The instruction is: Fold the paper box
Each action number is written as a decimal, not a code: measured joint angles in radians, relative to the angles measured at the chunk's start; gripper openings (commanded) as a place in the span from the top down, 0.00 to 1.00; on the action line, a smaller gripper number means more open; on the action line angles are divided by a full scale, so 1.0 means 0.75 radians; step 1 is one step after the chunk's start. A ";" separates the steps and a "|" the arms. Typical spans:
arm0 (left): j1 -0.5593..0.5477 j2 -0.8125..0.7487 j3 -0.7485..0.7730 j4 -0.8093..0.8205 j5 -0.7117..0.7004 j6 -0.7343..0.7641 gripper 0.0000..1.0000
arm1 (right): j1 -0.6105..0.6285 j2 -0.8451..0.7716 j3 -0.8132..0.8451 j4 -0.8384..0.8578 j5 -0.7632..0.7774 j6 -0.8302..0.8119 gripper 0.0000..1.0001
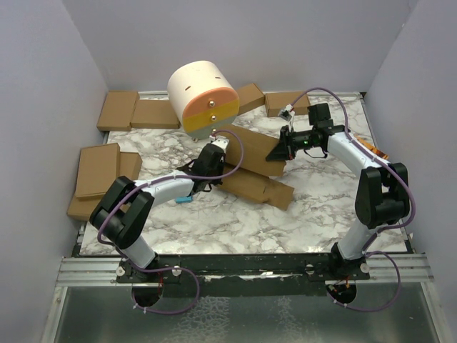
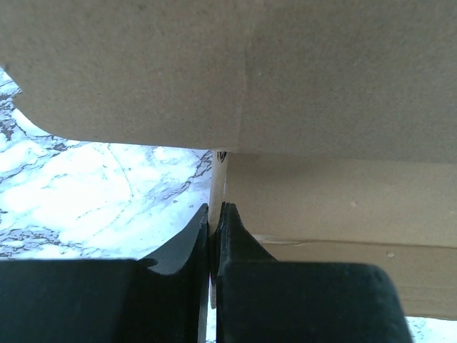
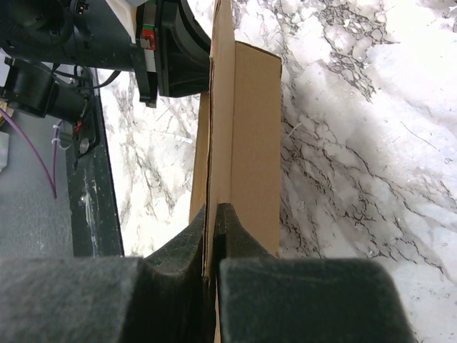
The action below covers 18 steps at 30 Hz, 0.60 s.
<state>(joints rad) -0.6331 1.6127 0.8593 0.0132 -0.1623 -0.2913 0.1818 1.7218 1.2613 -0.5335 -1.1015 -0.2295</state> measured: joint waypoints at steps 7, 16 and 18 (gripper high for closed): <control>-0.003 -0.001 0.001 -0.005 -0.007 0.013 0.78 | 0.001 0.000 -0.001 0.004 0.001 0.000 0.99; 0.001 -0.054 -0.005 -0.046 -0.020 0.012 0.60 | -0.001 0.000 -0.004 0.004 0.001 -0.001 0.99; 0.004 -0.079 -0.010 -0.052 -0.020 0.012 0.56 | -0.001 0.000 -0.004 0.004 0.001 -0.001 0.99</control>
<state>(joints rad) -0.6300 1.5532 0.8516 -0.0261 -0.1772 -0.2821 0.1814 1.7218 1.2583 -0.5308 -1.1007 -0.2302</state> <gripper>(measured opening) 0.380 0.016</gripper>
